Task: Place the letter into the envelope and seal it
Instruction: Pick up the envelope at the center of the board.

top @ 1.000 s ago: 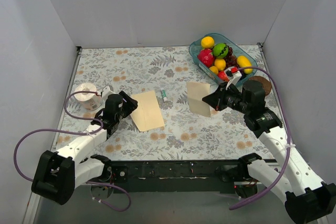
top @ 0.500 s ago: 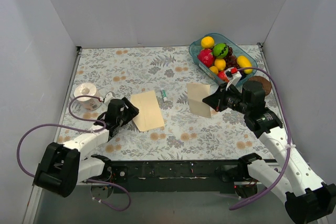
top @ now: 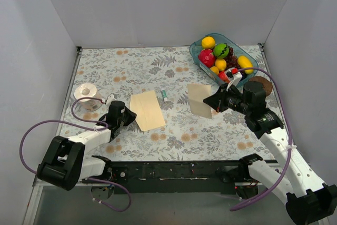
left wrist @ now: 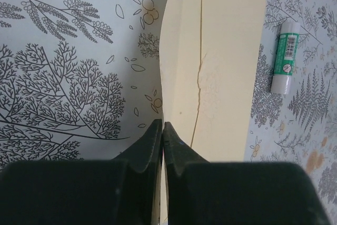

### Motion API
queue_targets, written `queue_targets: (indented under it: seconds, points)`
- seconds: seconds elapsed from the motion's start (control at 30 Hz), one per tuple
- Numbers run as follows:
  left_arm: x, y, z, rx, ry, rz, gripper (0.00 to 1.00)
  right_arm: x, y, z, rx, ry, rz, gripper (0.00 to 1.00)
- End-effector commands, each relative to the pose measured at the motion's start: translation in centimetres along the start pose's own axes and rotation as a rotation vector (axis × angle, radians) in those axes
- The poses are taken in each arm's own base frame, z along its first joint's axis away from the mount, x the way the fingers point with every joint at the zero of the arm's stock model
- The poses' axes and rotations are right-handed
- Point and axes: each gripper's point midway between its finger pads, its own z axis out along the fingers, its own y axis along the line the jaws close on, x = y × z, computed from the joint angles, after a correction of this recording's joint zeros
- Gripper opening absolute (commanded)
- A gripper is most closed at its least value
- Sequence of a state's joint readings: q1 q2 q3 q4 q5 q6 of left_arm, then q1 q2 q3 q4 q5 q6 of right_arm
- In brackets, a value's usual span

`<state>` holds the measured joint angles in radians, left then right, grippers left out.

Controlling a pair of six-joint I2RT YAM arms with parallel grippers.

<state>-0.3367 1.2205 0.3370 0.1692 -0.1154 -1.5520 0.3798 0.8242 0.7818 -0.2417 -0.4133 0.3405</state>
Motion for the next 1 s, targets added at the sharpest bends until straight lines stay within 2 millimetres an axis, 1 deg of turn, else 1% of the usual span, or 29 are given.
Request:
queue_targets:
  seconds: [0.0,0.07,0.1,0.17,0.2,0.27,0.33,0.37,0.4,0.43,0.47,0.5,0.53,0.57,0.6,0.63,0.67,0.7,0.73,0.83,0.87,0.9,0.93,0.97]
  points:
    - [-1.3,-1.2,-0.1,0.026,-0.030,0.001,0.00,-2.4,1.1,-1.0,-0.011,-0.063,-0.040,0.01]
    - [-2.6,-2.1,-0.5,0.030,-0.064,0.000,0.00,-2.5,1.2,-1.1,-0.014,-0.069,-0.046,0.01]
    - [-2.8,-1.9,-0.9,0.007,-0.060,0.012,0.00,-2.5,1.3,-1.1,-0.015,-0.070,-0.045,0.01]
    - [-5.2,-4.1,-2.1,0.042,-0.115,0.021,0.00,-2.7,1.5,-1.4,-0.020,-0.079,-0.053,0.01]
    - [-5.4,-4.0,-2.7,0.024,-0.110,0.036,0.00,-2.6,1.4,-1.3,-0.019,-0.076,-0.050,0.01]
    - [-8.0,-6.6,-4.7,0.088,-0.172,0.072,0.00,-2.6,1.6,-1.6,-0.021,-0.080,-0.058,0.01]
    - [-9.1,-8.1,-6.0,0.135,-0.193,0.135,0.00,-2.6,1.6,-1.7,-0.020,-0.086,-0.062,0.01]
    - [-10.1,-9.8,-7.1,0.181,-0.212,0.159,0.00,-2.6,1.6,-1.8,-0.020,-0.087,-0.068,0.01]
    - [-9.8,-11.4,-8.0,0.254,-0.180,0.195,0.00,-2.6,1.6,-1.9,-0.019,-0.085,-0.068,0.01]
    - [-9.9,-12.4,-8.5,0.298,-0.170,0.239,0.00,-2.5,1.7,-1.9,-0.020,-0.084,-0.073,0.01]
    - [-10.4,-14.7,-9.8,0.384,-0.166,0.317,0.00,-2.6,1.6,-2.0,-0.018,-0.087,-0.081,0.01]
    - [-9.0,-16.3,-10.5,0.481,-0.084,0.379,0.00,-2.6,1.6,-2.1,-0.015,-0.089,-0.083,0.01]
    - [-8.3,-17.5,-11.3,0.555,-0.044,0.425,0.00,-2.6,1.6,-2.2,-0.014,-0.090,-0.089,0.01]
    - [-8.9,-19.7,-12.7,0.639,-0.044,0.495,0.00,-2.6,1.6,-2.3,-0.012,-0.091,-0.096,0.01]
    - [-7.1,-20.9,-14.3,0.763,0.054,0.544,0.00,-2.6,1.6,-2.4,-0.012,-0.090,-0.098,0.01]
    - [-6.4,-21.7,-14.7,0.821,0.100,0.576,0.00,-2.7,1.8,-2.5,-0.013,-0.094,-0.103,0.01]
    - [-6.0,-22.4,-15.5,0.883,0.127,0.614,0.00,-2.6,1.6,-2.5,-0.009,-0.091,-0.104,0.01]
    - [-6.0,-23.4,-16.8,0.953,0.138,0.667,0.00,-2.7,1.6,-2.6,-0.004,-0.094,-0.109,0.01]
    - [-5.1,-23.7,-17.5,1.022,0.187,0.706,0.00,-2.6,1.6,-2.8,-0.001,-0.095,-0.112,0.01]
    - [-4.8,-24.0,-18.3,1.077,0.203,0.800,0.00,-2.7,1.5,-3.1,0.013,-0.101,-0.125,0.01]
    - [-4.7,-23.8,-17.8,1.072,0.222,0.818,0.00,-2.7,1.4,-3.1,0.021,-0.102,-0.126,0.01]
    - [-4.1,-23.0,-17.3,1.054,0.250,0.864,0.00,-2.8,1.3,-3.2,0.028,-0.106,-0.131,0.01]
    - [-4.2,-23.0,-17.3,1.056,0.258,0.891,0.00,-2.9,1.3,-3.3,0.032,-0.110,-0.139,0.01]
    - [-3.7,-22.3,-16.3,1.032,0.289,0.906,0.00,-2.9,1.3,-3.4,0.036,-0.110,-0.141,0.01]
